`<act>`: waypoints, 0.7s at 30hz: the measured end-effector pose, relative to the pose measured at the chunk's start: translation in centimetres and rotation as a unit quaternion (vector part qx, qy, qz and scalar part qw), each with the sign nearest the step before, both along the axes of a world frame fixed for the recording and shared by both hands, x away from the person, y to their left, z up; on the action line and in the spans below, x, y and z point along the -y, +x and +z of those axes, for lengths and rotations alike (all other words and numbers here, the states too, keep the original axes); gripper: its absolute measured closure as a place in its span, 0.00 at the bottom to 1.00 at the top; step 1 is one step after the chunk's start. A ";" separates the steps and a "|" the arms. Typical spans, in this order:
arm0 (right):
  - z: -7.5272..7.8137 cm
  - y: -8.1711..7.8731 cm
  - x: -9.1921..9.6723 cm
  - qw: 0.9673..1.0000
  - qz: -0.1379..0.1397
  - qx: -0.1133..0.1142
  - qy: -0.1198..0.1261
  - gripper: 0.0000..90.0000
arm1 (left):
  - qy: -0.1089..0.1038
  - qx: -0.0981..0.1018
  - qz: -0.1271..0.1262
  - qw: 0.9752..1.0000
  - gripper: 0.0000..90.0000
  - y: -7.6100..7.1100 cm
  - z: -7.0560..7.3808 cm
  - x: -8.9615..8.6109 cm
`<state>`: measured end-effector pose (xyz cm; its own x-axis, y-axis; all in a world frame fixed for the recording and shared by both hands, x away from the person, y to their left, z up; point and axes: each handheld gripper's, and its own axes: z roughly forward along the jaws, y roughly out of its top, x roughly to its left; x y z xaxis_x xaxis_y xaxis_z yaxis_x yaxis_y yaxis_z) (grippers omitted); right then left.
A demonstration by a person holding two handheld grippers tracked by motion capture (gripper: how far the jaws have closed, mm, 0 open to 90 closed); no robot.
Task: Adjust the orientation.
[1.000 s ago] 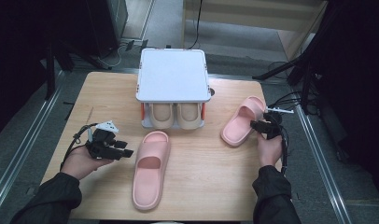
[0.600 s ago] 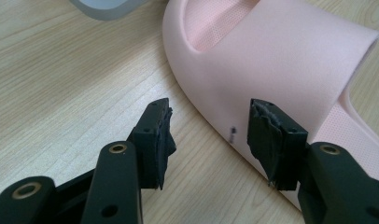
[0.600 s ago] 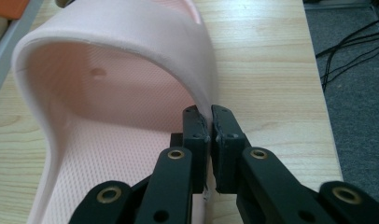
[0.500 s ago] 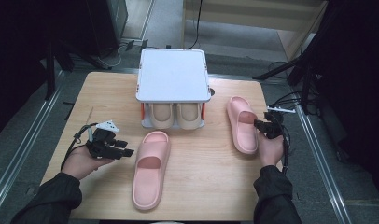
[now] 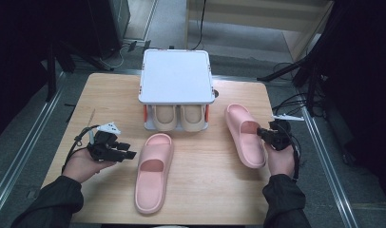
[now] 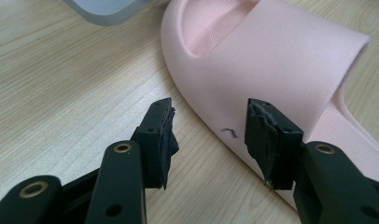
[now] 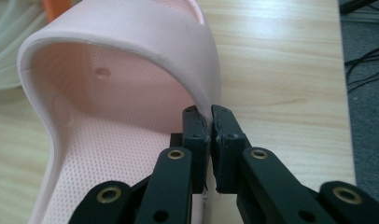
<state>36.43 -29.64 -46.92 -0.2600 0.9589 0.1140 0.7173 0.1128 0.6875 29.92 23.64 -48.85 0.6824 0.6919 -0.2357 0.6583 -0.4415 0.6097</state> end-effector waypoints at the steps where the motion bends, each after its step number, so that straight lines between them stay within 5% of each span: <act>1: 0.1 -0.4 -0.1 1.000 0.005 0.000 0.000 0.96 | 0.001 0.000 0.000 1.000 0.57 0.0 0.0 0.0; 21: 0.5 -6.6 -3.9 0.997 0.078 -0.002 -0.008 0.95 | -0.008 0.007 -0.015 1.000 0.67 -0.3 0.2 0.2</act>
